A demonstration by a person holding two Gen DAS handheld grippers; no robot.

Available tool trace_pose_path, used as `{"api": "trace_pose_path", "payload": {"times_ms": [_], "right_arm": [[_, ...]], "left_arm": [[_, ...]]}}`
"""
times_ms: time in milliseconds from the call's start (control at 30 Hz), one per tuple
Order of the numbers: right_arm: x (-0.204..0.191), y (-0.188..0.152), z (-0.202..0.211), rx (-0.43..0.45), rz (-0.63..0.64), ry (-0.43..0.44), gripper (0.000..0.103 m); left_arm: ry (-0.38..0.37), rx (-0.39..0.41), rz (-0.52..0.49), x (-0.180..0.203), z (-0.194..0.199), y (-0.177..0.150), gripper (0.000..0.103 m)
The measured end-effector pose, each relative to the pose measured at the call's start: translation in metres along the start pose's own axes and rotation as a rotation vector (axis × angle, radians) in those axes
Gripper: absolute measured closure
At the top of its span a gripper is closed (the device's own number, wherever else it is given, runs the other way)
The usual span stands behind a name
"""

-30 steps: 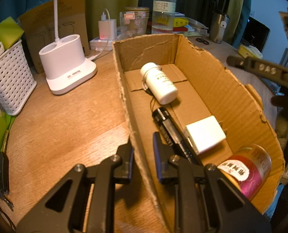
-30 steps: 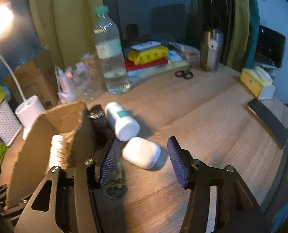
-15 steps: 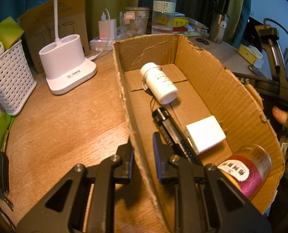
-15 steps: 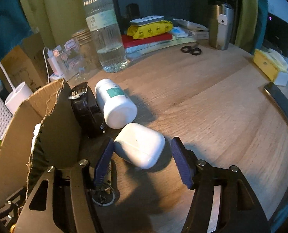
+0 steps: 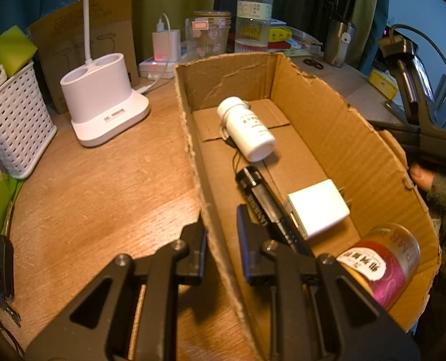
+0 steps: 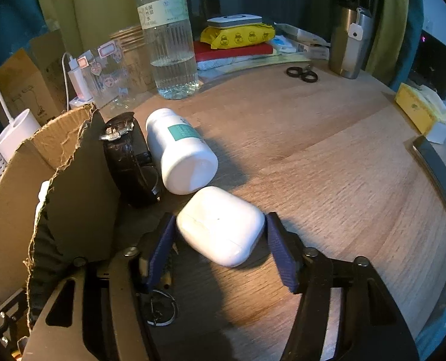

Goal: Organize rigid objects
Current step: 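Move the right gripper to the white earbud case and grasp it, then carry the white earbud case into the box and release it with the right gripper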

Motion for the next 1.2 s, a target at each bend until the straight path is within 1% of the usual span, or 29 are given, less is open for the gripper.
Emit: {"api": "trace_pose_path", "payload": {"times_ms": [200, 467, 800, 1033, 1200], "right_arm": [[0.006, -0.002, 0.003, 0.015, -0.033, -0.006, 0.041], [0.009, -0.008, 0.016, 0.043, -0.038, -0.027, 0.041], [0.004, -0.006, 0.052, 0.115, -0.020, -0.040, 0.041], [-0.005, -0.001, 0.080, 0.171, 0.004, -0.026, 0.041], [-0.019, 0.003, 0.103, 0.219, 0.031, -0.004, 0.041]], "left_arm": [[0.000, 0.000, 0.000, 0.000, 0.000, 0.000, 0.084], [0.000, 0.000, 0.000, 0.000, 0.000, 0.000, 0.084], [0.000, 0.000, 0.000, 0.000, 0.000, 0.000, 0.084], [0.000, 0.000, 0.000, 0.000, -0.001, 0.000, 0.084], [0.000, 0.000, 0.000, 0.000, 0.000, 0.000, 0.084]]}}
Point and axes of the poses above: each gripper's, at about its wrist camera, not at the fingertips, and z roughly against the way its jaws point, x to its right, y to its top, the point moved 2 cm from there along -z, roughly the way its jaws point, and after that the axes turned 3 degrees about -y, right-handed, at the moved point
